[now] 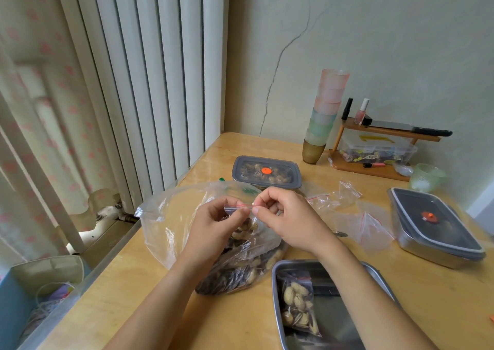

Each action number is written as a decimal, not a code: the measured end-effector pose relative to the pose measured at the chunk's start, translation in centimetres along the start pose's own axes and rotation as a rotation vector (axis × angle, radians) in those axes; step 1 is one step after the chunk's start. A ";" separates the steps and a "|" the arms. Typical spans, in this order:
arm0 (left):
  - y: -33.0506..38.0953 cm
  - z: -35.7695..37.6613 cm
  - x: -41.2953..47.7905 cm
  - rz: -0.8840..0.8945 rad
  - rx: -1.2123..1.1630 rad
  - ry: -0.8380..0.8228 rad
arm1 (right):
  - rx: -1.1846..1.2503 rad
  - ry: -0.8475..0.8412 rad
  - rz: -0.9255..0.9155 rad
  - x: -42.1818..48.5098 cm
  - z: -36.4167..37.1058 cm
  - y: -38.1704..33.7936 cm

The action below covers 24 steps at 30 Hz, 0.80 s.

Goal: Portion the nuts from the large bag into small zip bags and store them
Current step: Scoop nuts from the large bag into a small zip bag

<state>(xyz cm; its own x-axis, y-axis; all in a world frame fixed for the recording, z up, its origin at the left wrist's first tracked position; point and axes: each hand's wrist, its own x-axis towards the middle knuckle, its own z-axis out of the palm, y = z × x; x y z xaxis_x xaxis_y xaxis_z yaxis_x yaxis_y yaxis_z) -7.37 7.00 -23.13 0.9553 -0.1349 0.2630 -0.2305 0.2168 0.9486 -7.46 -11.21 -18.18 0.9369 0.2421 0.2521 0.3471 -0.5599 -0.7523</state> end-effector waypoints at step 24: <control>0.5 0.4 -0.3 0.022 0.038 -0.014 | -0.034 0.032 -0.048 0.0 0.1 0.3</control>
<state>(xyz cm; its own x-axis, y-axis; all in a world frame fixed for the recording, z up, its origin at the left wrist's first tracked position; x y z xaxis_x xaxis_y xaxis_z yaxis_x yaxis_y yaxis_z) -7.83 6.79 -22.69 0.9474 -0.1441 0.2857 -0.2582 0.1833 0.9486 -7.32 -11.28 -18.44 0.9199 0.2443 0.3068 0.3922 -0.5749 -0.7181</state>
